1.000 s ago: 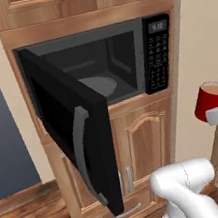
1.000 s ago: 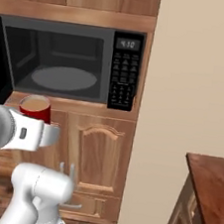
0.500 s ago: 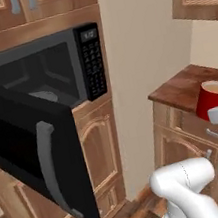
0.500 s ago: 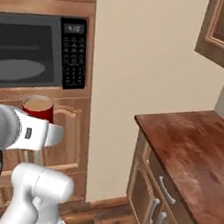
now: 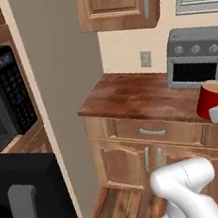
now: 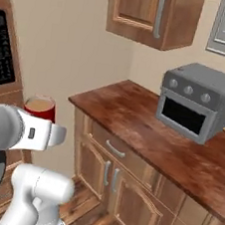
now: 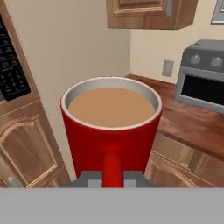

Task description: Pick the cup of tea, navigate to the dining table, and place it on the saucer.

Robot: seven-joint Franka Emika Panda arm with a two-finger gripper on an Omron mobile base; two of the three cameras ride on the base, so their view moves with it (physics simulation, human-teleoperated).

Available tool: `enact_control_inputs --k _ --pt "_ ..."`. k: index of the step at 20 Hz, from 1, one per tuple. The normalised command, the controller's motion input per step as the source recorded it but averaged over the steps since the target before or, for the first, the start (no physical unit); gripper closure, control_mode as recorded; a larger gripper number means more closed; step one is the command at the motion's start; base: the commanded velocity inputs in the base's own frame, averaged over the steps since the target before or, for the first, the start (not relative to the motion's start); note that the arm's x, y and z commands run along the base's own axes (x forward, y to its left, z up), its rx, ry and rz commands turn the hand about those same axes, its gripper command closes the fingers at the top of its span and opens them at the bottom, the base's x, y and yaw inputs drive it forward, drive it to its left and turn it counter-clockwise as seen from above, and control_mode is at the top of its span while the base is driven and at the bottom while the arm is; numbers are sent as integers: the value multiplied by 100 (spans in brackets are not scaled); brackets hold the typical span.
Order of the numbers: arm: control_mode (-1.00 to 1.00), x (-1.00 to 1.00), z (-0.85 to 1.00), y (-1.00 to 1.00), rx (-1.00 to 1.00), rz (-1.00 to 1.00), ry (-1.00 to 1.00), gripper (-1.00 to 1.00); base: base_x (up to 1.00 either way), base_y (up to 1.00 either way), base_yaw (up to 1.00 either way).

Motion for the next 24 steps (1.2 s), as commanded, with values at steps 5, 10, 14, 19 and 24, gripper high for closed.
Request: enact_control_inputs --k 5,10,14,19,24 --pt "100 0 0 0 0 0 0 100 -45 0 -78" --pt "100 0 0 0 0 0 0 100 -39 0 -81" --pt "100 0 0 0 0 0 0 100 -31 0 -86" --pt "100 0 0 0 0 0 0 100 -26 0 -89" --pt "100 0 0 0 0 0 0 100 -25 0 -91"
